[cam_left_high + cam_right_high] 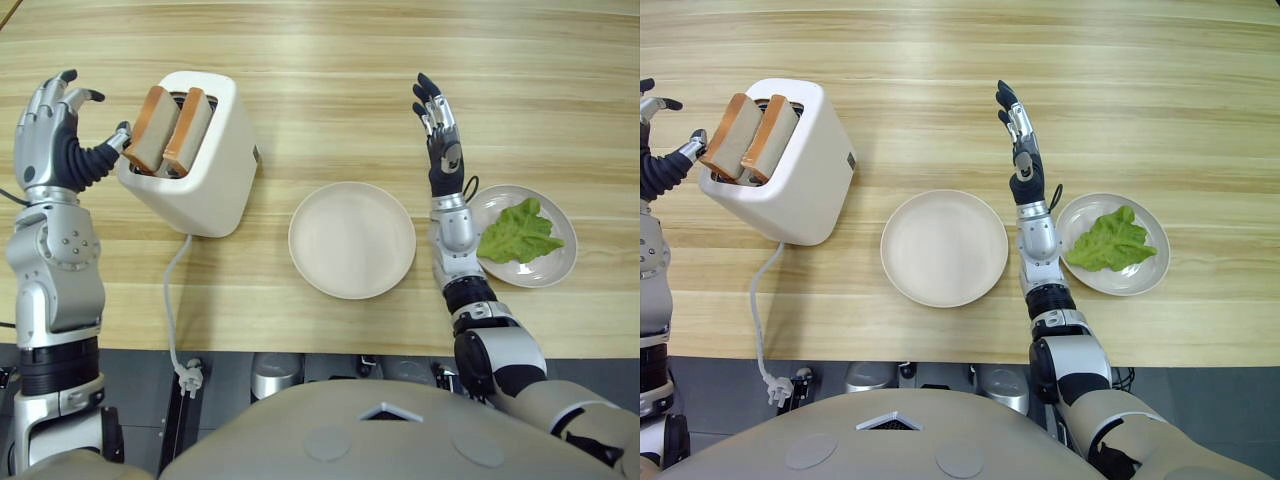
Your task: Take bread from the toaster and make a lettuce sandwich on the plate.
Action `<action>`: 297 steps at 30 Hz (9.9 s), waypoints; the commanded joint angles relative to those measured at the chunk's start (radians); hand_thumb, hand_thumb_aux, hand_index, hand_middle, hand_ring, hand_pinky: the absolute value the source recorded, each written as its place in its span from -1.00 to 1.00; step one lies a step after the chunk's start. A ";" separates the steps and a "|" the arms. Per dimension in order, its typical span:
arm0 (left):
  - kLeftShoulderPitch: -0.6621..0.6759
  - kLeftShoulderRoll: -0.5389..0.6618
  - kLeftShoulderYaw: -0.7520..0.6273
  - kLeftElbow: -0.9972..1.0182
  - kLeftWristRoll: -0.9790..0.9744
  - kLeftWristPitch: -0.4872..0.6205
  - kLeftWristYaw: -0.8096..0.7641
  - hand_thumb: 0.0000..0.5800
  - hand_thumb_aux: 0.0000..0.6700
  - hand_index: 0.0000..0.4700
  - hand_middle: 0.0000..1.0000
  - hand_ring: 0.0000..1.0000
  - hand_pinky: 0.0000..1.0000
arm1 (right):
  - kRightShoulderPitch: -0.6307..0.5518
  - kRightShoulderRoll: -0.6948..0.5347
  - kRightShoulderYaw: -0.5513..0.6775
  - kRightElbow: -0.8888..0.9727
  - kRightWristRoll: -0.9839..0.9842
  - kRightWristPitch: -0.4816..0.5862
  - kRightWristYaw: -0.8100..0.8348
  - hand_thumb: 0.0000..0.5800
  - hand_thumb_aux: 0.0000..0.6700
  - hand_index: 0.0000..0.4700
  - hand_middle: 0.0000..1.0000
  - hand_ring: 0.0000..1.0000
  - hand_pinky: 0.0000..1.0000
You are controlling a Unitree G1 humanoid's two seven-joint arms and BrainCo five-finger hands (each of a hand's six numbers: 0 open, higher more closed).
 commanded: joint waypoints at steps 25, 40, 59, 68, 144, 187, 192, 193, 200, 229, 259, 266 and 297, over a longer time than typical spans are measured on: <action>-0.035 -0.002 -0.107 0.144 0.005 -0.012 0.008 0.53 0.03 0.01 -1.00 -1.00 -1.00 | 0.000 -0.006 0.011 0.015 -0.026 -0.008 -0.032 -1.00 -1.00 -1.00 -1.00 -1.00 -1.00; -0.047 0.008 -0.086 0.101 -0.006 -0.013 0.059 1.00 1.00 0.96 -1.00 -1.00 -1.00 | -0.011 -0.006 0.016 0.036 -0.032 -0.010 -0.040 -1.00 -1.00 -1.00 -1.00 -1.00 -1.00; -0.309 -0.043 0.045 -0.212 -0.226 -0.088 0.064 1.00 1.00 0.96 1.00 1.00 1.00 | -0.024 -0.064 -0.035 -0.004 -0.039 -0.029 -0.106 -1.00 -1.00 -1.00 -1.00 -1.00 -1.00; -0.349 -0.197 -0.171 -0.239 -0.569 -0.031 -0.214 1.00 1.00 0.96 1.00 1.00 1.00 | 0.070 -0.317 -0.137 -0.146 -0.170 -0.004 -0.199 -1.00 -1.00 -1.00 -1.00 -1.00 -1.00; -0.286 -0.348 -0.482 0.474 -0.285 -0.330 -0.140 -1.00 -1.00 -1.00 -1.00 -1.00 -1.00 | 0.094 -0.827 0.594 0.412 -1.021 0.468 -1.153 0.65 0.16 0.14 -1.00 -1.00 -1.00; -0.297 -0.354 -0.480 0.497 -0.302 -0.345 -0.116 -1.00 -1.00 -1.00 -1.00 -1.00 -1.00 | 0.045 -0.795 0.619 0.441 -0.866 0.361 -1.083 1.00 1.00 0.96 -1.00 -1.00 -1.00; -0.302 -0.355 -0.480 0.505 -0.300 -0.350 -0.110 -1.00 -1.00 -1.00 -1.00 -1.00 -1.00 | 0.029 -0.809 0.538 0.407 -0.760 0.241 -1.051 1.00 1.00 0.96 1.00 1.00 1.00; -0.304 -0.356 -0.481 0.509 -0.299 -0.351 -0.108 -1.00 -1.00 -1.00 -1.00 -1.00 -1.00 | 0.026 -0.810 0.538 0.397 -0.763 0.239 -1.056 1.00 1.00 0.96 1.00 1.00 1.00; -0.314 -0.357 -0.483 0.526 -0.295 -0.357 -0.097 -1.00 -1.00 -1.00 -1.00 -1.00 -1.00 | 0.006 -0.815 0.530 0.352 -0.768 0.242 -1.083 1.00 1.00 0.96 1.00 1.00 1.00; -0.273 -0.325 -0.373 0.321 -0.333 -0.324 -0.094 -1.00 -1.00 -1.00 -1.00 -1.00 -1.00 | -0.117 -0.562 0.578 -0.194 -0.909 0.142 -0.805 1.00 1.00 0.96 1.00 1.00 1.00; -0.264 -0.338 -0.369 0.386 -0.348 -0.331 -0.099 -1.00 -1.00 -1.00 -1.00 -1.00 -1.00 | -0.031 -0.582 0.683 -0.215 -0.985 0.106 -0.598 1.00 1.00 0.96 1.00 1.00 1.00; -0.266 -0.340 -0.375 0.390 -0.353 -0.332 -0.103 -1.00 -1.00 -1.00 -1.00 -1.00 -1.00 | -0.036 -0.599 0.694 -0.188 -0.970 0.082 -0.484 1.00 1.00 0.96 1.00 1.00 1.00; -0.141 -0.288 -0.307 -0.067 -0.205 -0.300 -0.051 -1.00 -1.00 -1.00 -1.00 -1.00 -1.00 | -0.028 -0.630 0.457 -0.311 -0.833 0.156 -0.544 -1.00 -1.00 -1.00 -1.00 -1.00 -1.00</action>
